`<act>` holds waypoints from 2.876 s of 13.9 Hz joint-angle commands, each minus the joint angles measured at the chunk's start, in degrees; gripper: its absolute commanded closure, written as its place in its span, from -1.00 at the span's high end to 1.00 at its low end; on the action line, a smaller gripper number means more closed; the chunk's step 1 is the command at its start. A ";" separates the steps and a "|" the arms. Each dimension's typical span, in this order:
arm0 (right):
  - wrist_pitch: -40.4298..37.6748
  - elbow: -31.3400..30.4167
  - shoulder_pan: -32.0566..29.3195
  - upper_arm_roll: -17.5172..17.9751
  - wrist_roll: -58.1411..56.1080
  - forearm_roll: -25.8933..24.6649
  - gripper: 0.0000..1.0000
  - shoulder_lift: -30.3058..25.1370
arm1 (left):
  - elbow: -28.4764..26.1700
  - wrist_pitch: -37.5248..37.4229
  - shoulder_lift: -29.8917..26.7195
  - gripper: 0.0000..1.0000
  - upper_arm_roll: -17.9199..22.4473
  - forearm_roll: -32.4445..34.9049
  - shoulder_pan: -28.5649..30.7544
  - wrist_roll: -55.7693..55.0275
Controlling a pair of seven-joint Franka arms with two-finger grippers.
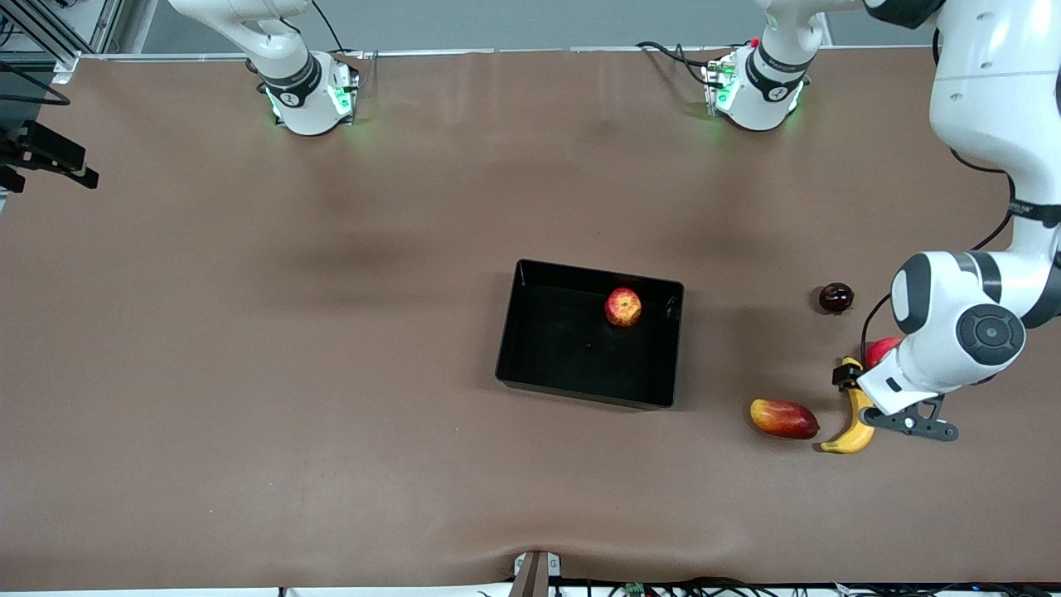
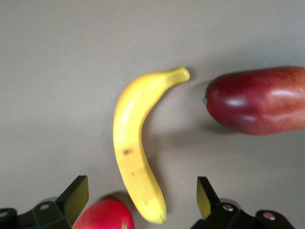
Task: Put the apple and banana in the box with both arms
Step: 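Move the left gripper back to the banana and grasp it, then lift the banana with the left gripper and carry it over the box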
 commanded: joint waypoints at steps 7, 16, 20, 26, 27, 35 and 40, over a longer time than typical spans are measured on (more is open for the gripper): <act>0.57 -1.64 -1.45 0.66 -0.76 0.95 1.00 -1.68 | 3.16 8.19 6.43 1.00 -0.78 0.74 3.74 4.73; 0.48 -1.64 -1.45 0.66 -0.76 0.95 1.00 -1.60 | 3.16 10.05 8.38 -1.00 -0.78 0.30 3.84 4.21; 0.39 -1.64 -1.45 0.66 -0.76 0.95 1.00 -1.60 | 6.13 1.73 5.74 -1.00 -1.04 -1.80 2.18 2.63; 0.30 -1.64 -1.45 0.66 -0.76 0.95 1.00 -1.68 | 9.40 -10.94 -3.04 -1.00 -0.95 -1.81 -0.81 -0.17; 0.30 -1.64 -1.45 0.66 -0.68 0.95 1.00 -1.60 | 9.40 -12.44 -4.10 -1.00 -0.95 -1.81 -1.69 -1.49; 0.22 -1.73 -1.54 0.66 -0.76 0.95 1.00 -1.68 | 13.09 -20.10 -6.30 -1.00 -1.22 -7.96 -6.70 -12.91; 0.22 -1.73 -1.54 0.66 -0.76 0.95 1.00 -1.68 | 15.90 -22.64 -6.66 -1.00 -3.58 -12.34 -9.08 -14.86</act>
